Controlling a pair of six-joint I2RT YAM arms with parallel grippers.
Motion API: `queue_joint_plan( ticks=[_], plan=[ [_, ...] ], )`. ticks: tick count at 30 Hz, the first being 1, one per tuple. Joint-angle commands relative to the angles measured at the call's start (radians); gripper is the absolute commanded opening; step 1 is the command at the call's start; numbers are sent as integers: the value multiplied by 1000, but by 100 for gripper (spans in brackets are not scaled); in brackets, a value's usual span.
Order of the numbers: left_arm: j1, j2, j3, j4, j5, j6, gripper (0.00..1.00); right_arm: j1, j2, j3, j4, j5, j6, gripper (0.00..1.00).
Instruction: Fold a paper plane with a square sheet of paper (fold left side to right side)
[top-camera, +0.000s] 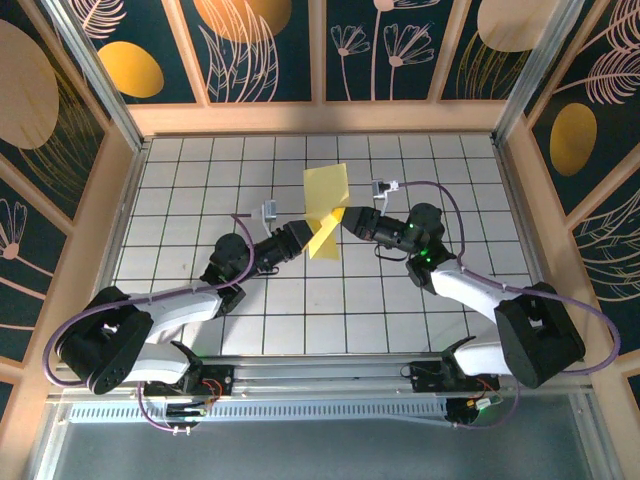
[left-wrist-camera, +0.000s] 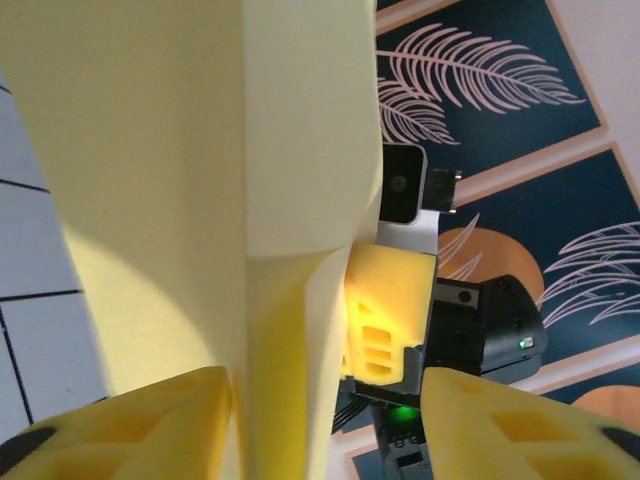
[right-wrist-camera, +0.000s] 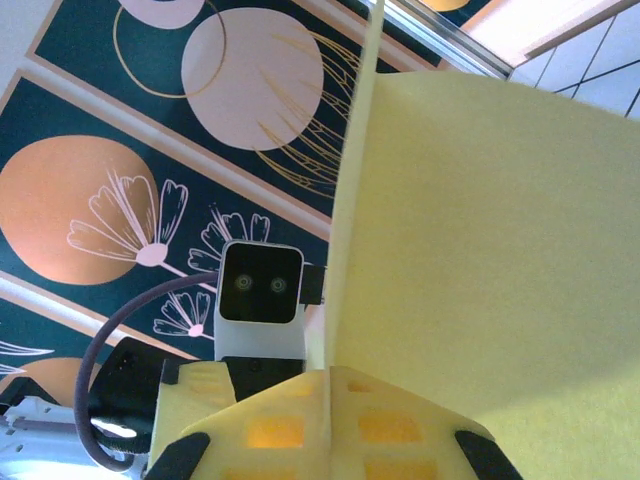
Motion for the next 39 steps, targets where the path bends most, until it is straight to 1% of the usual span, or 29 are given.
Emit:
queue_joint_plan(
  ticks=[1, 5, 8, 10, 12, 14, 17, 20, 21, 24, 26, 28, 29, 31, 32, 33, 35, 36, 39],
  plan=[
    [-4, 2, 23, 54, 7, 1, 39, 8, 0, 3, 61, -7, 7, 8],
    [-4, -18, 27, 2, -2, 24, 15, 5, -17, 6, 19, 0, -22, 18],
    [-4, -52, 39, -101, -14, 68, 1, -6, -50, 7, -78, 20, -82, 27],
    [-4, -90, 63, -234, -28, 123, 0, -18, -89, 8, -195, 57, -147, 32],
    [-4, -136, 117, -437, -61, 212, 0, -27, -138, 17, -352, 129, -235, 39],
    [-4, -166, 202, -719, -117, 322, 0, -34, -188, 47, -571, 264, -341, 45],
    [-6, -160, 335, -1081, -204, 460, 0, -40, -234, 92, -834, 494, -452, 53],
    [-23, -116, 449, -1342, -296, 544, 0, -58, -268, 106, -985, 658, -506, 59],
    [-38, -98, 484, -1409, -336, 561, 0, -65, -278, 105, -1015, 694, -517, 62],
    [-122, -12, 633, -1644, -531, 597, 0, -86, -305, 100, -1080, 794, -537, 69],
    [-179, 70, 731, -1793, -677, 588, 0, -99, -321, 94, -1104, 834, -542, 72],
    [-236, 171, 830, -1941, -819, 547, 0, -112, -336, 85, -1112, 862, -545, 77],
    [-260, 215, 871, -2021, -876, 513, 0, -118, -342, 82, -1114, 868, -545, 78],
    [-309, 325, 968, -2198, -1026, 418, 0, -128, -353, 73, -1113, 871, -545, 80],
    [-326, 361, 1005, -2272, -1077, 372, 0, -131, -356, 69, -1111, 873, -542, 80],
    [-344, 431, 1045, -2349, -1129, 319, 0, -135, -360, 64, -1109, 871, -540, 80],
    [-373, 509, 1097, -2457, -1191, 231, 0, -141, -364, 51, -1100, 865, -536, 81],
    [-383, 543, 1109, -2471, -1203, 216, 0, -142, -365, 46, -1096, 859, -531, 81],
    [-399, 594, 1109, -2445, -1172, 177, 0, -148, -365, 38, -1085, 840, -528, 81]
  ],
)
